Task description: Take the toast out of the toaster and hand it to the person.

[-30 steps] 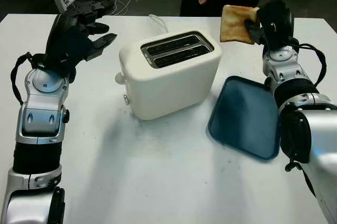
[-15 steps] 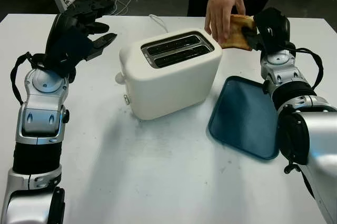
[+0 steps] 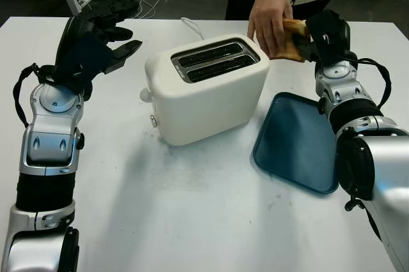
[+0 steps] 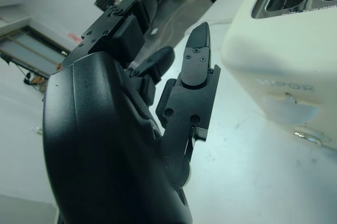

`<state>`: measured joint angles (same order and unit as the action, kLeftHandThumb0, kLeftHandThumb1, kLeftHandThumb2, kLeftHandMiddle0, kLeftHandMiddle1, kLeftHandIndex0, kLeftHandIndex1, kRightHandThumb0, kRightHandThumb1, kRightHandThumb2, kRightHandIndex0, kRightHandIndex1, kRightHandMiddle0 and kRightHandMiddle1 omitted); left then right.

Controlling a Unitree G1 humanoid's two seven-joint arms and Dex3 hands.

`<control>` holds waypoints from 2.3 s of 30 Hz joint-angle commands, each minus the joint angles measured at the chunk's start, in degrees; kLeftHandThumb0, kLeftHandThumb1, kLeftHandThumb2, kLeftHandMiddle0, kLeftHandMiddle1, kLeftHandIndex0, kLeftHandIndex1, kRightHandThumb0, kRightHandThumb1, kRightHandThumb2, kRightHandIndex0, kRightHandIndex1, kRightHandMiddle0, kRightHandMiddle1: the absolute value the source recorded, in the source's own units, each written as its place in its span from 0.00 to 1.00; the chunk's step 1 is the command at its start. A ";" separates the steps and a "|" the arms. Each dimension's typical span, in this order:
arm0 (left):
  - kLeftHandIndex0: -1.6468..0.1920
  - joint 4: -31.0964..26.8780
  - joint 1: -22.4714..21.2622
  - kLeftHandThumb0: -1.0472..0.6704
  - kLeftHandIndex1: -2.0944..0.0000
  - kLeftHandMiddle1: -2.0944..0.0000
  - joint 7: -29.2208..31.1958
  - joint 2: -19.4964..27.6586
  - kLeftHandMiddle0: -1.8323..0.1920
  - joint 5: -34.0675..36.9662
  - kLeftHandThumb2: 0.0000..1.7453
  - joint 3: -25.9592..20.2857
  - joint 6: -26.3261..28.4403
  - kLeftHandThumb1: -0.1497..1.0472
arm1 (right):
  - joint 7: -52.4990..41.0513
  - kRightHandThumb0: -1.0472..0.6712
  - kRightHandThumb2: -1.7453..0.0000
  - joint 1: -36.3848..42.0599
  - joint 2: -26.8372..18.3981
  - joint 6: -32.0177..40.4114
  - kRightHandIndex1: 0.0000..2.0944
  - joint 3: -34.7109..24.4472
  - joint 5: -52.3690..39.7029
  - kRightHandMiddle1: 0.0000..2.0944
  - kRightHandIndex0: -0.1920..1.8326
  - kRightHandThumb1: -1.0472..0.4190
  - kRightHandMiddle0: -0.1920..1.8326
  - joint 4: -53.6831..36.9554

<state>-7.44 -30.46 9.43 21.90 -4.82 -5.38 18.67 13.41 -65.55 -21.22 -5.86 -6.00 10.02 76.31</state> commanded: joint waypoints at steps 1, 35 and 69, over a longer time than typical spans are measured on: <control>0.57 -0.30 0.76 0.52 0.97 0.61 -0.52 -0.15 0.74 -0.15 0.09 -0.25 -0.29 0.89 | 0.08 0.50 0.82 0.37 0.24 0.15 0.83 0.01 0.02 0.83 0.50 0.09 0.32 0.14; 0.57 -5.50 7.14 0.51 0.97 0.62 -3.00 -3.03 0.73 2.57 0.08 -4.75 -1.96 0.89 | -6.05 0.26 0.77 17.73 0.25 -9.55 0.01 3.73 -0.11 0.01 0.20 0.09 0.21 -19.75; 0.72 -20.68 40.10 0.41 1.00 0.83 -8.84 -23.58 0.81 11.92 0.18 -1.34 -6.77 0.89 | -15.60 0.25 0.71 68.40 16.06 5.02 0.00 6.28 -11.89 0.00 0.15 0.09 0.13 -84.81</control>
<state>-29.59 8.56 0.28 -1.26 6.98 -7.41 14.72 -1.83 3.48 -5.56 -1.08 0.44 -1.34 -9.24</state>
